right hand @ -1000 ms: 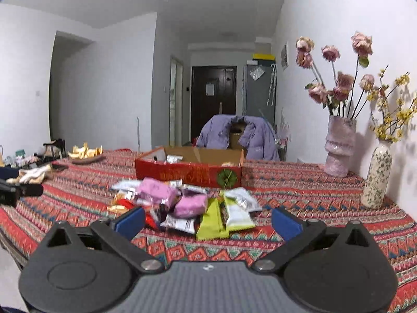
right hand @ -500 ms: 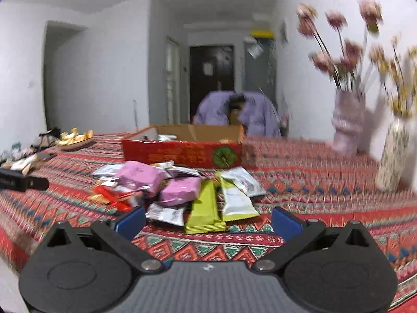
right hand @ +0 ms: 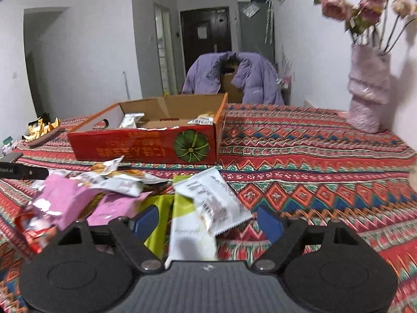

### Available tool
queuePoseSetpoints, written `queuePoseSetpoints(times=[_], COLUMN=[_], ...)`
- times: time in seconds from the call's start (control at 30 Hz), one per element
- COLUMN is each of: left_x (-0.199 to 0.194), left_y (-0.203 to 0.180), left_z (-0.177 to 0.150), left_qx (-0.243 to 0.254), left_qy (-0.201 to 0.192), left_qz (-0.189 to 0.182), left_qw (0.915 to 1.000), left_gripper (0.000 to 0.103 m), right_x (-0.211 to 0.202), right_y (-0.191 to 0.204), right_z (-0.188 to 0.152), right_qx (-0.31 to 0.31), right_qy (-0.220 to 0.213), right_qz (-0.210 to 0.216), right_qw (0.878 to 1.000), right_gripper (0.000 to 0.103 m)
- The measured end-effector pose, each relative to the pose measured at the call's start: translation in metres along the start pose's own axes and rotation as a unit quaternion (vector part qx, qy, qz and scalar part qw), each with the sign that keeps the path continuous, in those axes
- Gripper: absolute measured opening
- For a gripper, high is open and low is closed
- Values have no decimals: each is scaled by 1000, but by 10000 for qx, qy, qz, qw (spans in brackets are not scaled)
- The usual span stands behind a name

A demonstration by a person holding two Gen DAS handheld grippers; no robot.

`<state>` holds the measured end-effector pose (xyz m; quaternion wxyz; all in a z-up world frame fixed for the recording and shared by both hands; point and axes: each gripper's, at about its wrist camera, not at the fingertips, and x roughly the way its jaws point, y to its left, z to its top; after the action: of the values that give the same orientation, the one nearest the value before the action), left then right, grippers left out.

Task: Organize snacks
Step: 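Grasp a white packet with the right tool while the left tool grasps another white packet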

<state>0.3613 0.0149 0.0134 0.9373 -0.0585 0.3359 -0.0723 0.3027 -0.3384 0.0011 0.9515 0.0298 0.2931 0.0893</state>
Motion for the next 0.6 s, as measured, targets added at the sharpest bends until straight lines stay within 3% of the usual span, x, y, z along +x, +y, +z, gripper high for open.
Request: queuePoseSetpoints(times=[0.1,0.2,0.33,0.43,0.47,0.5,0.6], left_x=[15,26,31,30,29,27,20], left_y=[-1,-4,-1,0,-1,-2,-3], left_z=[3,1,-1,-1,0,1,1], left_qx=[-87,-85,-194,-224,-193,-171,-188], left_qy=[142,242,251,205,186,174,113], left_qz=[-212,-210,-179,-195,-178,-145,-91], left_qw=[9996,9994,9993,9993,9995,9996,9997], left_gripper=[98,98,79,70,66,66,63], right_x=[27,43,57,61,60,59,56], right_y=[-10,-17,-24,-31,-34,-37,-39], right_z=[9,14,15,13,12,12,8], right_qx=[33,50,60,313,463,590,704], right_qy=[148,202,190,205,195,200,171], right_qz=[141,257,352,503,599,630,614], right_qw=[9998,9995,9992,9980,9969,9961,9955], right_gripper=[75,75,74,64,52,47,47])
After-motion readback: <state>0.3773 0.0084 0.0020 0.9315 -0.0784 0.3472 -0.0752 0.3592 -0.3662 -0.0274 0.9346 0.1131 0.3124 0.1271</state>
